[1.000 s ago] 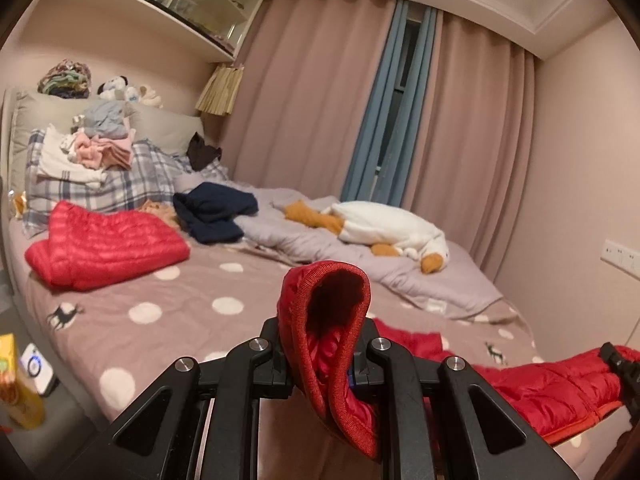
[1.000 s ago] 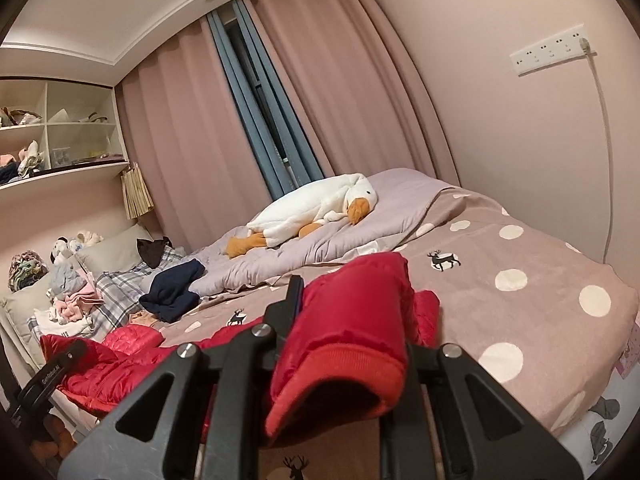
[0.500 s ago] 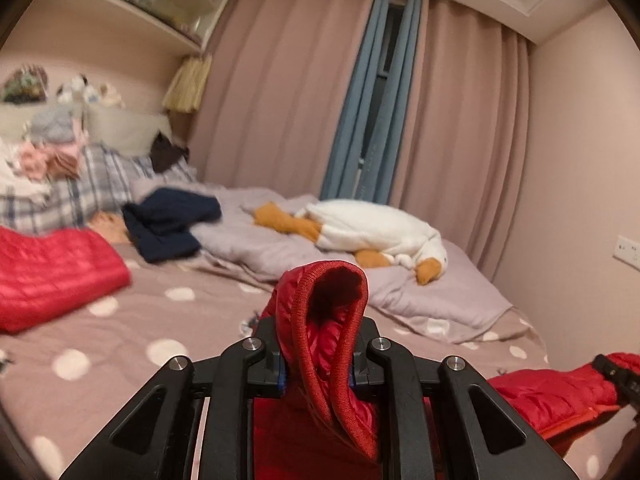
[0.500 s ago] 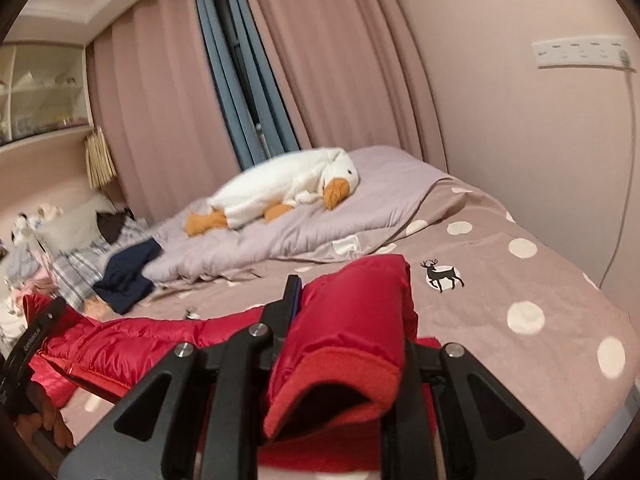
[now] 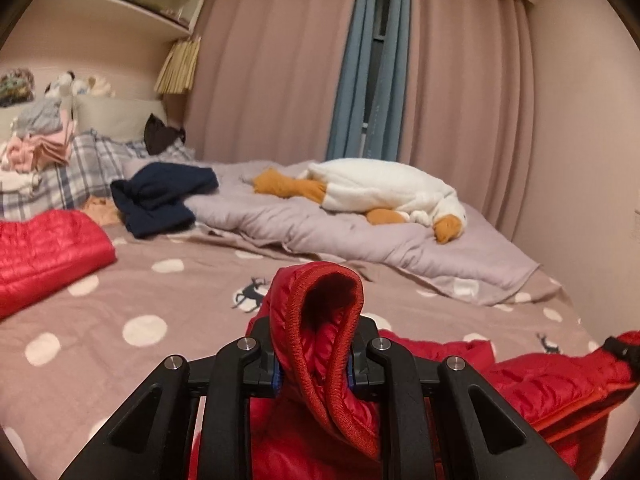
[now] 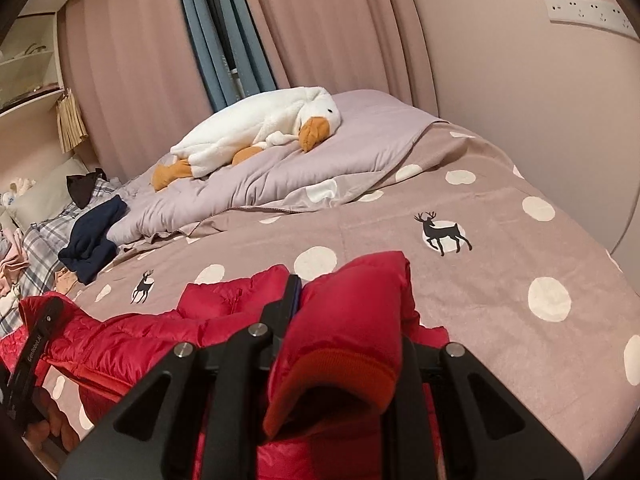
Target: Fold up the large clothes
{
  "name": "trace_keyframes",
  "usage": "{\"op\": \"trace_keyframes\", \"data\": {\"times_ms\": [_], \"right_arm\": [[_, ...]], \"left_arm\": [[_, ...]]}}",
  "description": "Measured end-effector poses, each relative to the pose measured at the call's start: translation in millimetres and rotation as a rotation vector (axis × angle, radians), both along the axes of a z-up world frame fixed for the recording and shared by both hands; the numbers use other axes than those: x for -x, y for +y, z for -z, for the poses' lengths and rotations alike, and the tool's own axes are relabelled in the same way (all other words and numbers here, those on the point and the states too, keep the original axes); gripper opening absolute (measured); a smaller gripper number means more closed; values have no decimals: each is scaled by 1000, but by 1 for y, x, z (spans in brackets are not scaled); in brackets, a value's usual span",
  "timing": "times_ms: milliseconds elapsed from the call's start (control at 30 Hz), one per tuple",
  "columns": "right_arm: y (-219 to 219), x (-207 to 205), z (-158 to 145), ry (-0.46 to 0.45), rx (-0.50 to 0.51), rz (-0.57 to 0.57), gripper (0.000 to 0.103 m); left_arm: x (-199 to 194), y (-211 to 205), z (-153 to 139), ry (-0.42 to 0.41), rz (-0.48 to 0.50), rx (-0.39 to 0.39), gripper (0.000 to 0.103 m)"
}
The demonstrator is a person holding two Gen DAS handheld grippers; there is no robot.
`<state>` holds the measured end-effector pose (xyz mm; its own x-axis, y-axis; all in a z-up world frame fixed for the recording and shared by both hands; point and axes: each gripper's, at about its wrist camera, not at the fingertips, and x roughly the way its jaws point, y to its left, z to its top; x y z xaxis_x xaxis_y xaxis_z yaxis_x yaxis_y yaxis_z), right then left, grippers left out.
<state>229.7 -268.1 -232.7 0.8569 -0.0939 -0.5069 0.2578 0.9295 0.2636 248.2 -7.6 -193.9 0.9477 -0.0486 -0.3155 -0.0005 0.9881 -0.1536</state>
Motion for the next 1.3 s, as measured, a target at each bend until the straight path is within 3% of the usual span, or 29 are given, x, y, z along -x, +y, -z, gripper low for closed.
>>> {"op": "trace_keyframes", "data": {"times_ms": [133, 267, 433, 567, 700, 900, 1033, 1300], "right_arm": [[-2, -1, 7, 14, -41, 22, 20], [-3, 4, 14, -16, -90, 44, 21], [0, -2, 16, 17, -52, 38, 21], [0, -1, 16, 7, -72, 44, 21], [5, -5, 18, 47, -13, 42, 21], [0, 0, 22, 48, -21, 20, 21], [6, 8, 26, 37, 44, -8, 22], [0, 5, 35, 54, -2, 4, 22]], "left_arm": [[-10, 3, 5, 29, 6, 2, 18], [-16, 11, 11, 76, -5, 73, 18], [-13, 8, 9, 56, 24, 12, 18], [-22, 12, 16, 97, 5, 100, 18], [-26, 9, 21, 126, -6, 71, 18], [-22, 15, 20, 125, 6, 98, 18], [-20, 12, 21, 123, 1, 83, 18], [-18, 6, 24, 123, 1, 16, 19]]}}
